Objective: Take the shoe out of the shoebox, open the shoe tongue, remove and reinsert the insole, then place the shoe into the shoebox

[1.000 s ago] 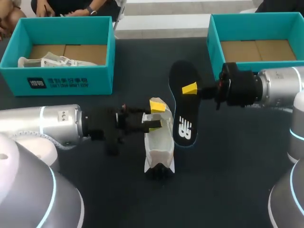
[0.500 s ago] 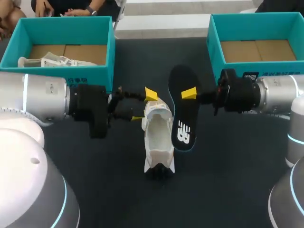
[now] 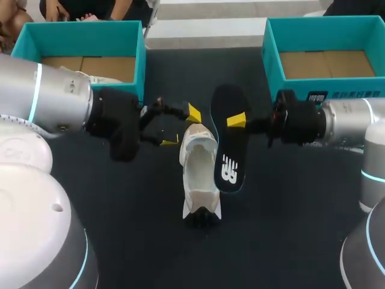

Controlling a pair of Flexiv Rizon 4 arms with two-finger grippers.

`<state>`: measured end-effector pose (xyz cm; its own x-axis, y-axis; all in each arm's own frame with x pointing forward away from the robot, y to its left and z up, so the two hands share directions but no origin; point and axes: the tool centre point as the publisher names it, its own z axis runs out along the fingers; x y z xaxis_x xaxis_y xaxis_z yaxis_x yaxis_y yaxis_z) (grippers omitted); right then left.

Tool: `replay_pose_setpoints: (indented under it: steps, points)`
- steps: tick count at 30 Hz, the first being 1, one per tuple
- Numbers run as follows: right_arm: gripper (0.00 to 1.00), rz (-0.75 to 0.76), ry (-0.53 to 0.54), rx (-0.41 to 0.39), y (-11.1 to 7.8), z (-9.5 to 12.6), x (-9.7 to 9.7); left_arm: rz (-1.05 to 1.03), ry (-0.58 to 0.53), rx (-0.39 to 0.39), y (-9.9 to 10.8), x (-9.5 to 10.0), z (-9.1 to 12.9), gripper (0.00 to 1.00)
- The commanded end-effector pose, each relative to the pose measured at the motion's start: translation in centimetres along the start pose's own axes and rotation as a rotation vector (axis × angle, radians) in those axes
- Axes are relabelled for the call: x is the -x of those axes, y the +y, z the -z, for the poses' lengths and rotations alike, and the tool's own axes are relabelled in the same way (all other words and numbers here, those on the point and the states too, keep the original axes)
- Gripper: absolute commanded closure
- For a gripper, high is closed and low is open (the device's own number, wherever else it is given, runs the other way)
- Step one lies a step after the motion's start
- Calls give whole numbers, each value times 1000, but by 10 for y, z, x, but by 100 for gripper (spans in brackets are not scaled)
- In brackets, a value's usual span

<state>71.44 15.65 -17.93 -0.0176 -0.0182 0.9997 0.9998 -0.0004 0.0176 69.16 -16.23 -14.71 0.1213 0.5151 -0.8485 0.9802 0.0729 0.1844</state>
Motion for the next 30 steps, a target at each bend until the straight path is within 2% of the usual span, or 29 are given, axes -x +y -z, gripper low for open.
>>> replay_pose_setpoints:
  steps: [1, 7, 10, 16, 18, 30]
  points:
    - [100, 0, -7, -14, 6, -1, 1, 19, 221, -18, 3, 11, 2, 0]
    - [100, -14, -22, -35, 7, -2, 2, 83, 377, -92, 9, 27, 10, 0]
    - [100, -16, -24, -40, 8, -4, 3, 89, 447, -104, 12, 31, 12, 0]
    - [100, -17, -22, -46, 9, -6, 6, 17, 630, -94, 17, 35, 16, 0]
    - [100, -17, -22, -44, 8, -6, 7, -56, 711, -62, 18, 31, 18, 0]
    - [100, -22, -41, -68, 17, -6, 5, -56, 711, -62, 18, 31, 18, 0]
